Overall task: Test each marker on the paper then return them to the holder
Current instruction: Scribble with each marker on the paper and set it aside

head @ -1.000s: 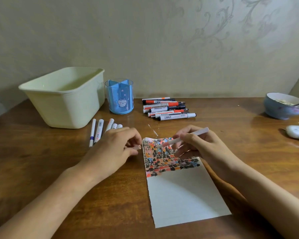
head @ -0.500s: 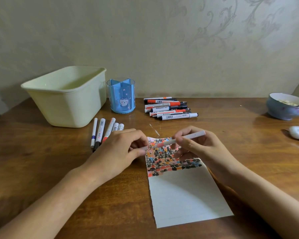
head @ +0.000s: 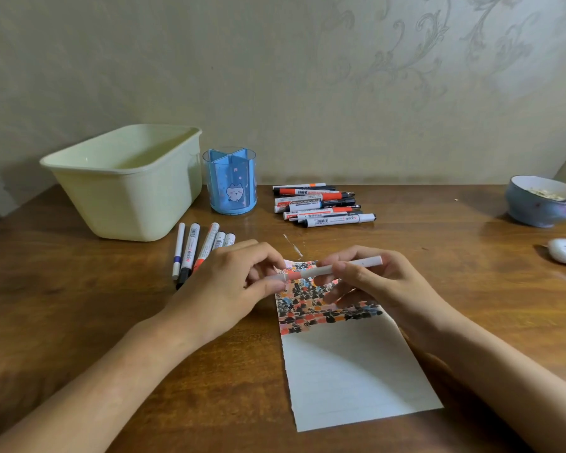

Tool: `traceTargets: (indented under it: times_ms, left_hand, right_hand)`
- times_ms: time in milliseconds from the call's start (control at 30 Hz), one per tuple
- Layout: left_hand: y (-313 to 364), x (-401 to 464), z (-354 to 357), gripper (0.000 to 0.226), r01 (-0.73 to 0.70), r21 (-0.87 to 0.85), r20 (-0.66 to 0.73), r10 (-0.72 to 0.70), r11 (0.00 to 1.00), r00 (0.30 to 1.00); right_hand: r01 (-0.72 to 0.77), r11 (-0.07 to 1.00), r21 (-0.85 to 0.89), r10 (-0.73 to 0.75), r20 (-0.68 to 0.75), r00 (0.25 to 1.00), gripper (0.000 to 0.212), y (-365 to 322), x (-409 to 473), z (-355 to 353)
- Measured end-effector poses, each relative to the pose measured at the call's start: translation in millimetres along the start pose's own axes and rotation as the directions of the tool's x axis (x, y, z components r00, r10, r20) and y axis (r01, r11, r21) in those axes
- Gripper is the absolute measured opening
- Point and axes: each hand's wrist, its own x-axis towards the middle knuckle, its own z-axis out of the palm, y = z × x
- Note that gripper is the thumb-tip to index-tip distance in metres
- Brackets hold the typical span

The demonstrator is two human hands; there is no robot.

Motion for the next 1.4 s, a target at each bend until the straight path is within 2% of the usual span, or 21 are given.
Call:
traceTargets:
  times_ms: [100, 400, 600, 733, 900, 1033, 1167, 1333, 1400]
  left_hand:
    - [-1, 0, -2, 0.014, -0.021, 0.076, -0.011, 0.022, 0.997, 1.0]
    - [2, -3, 0, 0.011, -0.06, 0.115, 0.001, 0.06, 0.992, 0.998]
    - [7, -5, 2, 0.003, -0.044, 0.128, 0.006, 0.044, 0.991, 0.999]
    - [6, -5, 2, 0.005, -0.05, 0.105, -0.001, 0.05, 0.993, 0.999]
    - [6, -3, -3, 0.032, -0.14, 0.163, 0.001, 0.142, 0.977, 0.99]
    - [13, -7, -2, 0.019, -0.219, 0.163, 0.054, 0.213, 0.962, 0.976]
    - [-3, 1, -19, 0.038, -0.139, 0.169, -0.059, 0.151, 0.976, 0.987]
    - [-40, 10, -37, 0.013, 0.085, 0.216, -0.244, -0.031, 0.973, 0.969]
    - [-49, 11, -39, 0.015, 0.165, 0.259, -0.275, -0.091, 0.952, 0.957]
  right_hand:
    - [-0.009, 1.0, -0.022, 0.009, 0.002, 1.0, 0.036, -1, 0, -2]
    - [0.006, 0.999, -0.043, -0.005, 0.02, 1.0, 0.032, -1, -2, 1]
    - [0.021, 0.999, 0.035, -0.022, 0.007, 1.0, 0.029, 0, -3, 4]
    - [0.01, 0.996, 0.085, -0.009, -0.01, 1.0, 0.027, 1, -4, 7]
    - [0.029, 0.998, 0.052, -0.03, 0.013, 0.999, 0.029, 3, -1, 9]
    - [0.039, 0.999, 0.015, -0.04, 0.052, 0.998, 0.029, 7, -1, 14]
    - [0.032, 0.999, -0.017, -0.032, 0.003, 0.999, 0.04, 9, 5, 7]
    - [0.071, 0.967, -0.243, -0.081, -0.032, 0.996, 0.043, 15, 8, 2]
    - [0.099, 0.935, -0.34, -0.114, -0.026, 0.993, 0.041, 16, 8, 1]
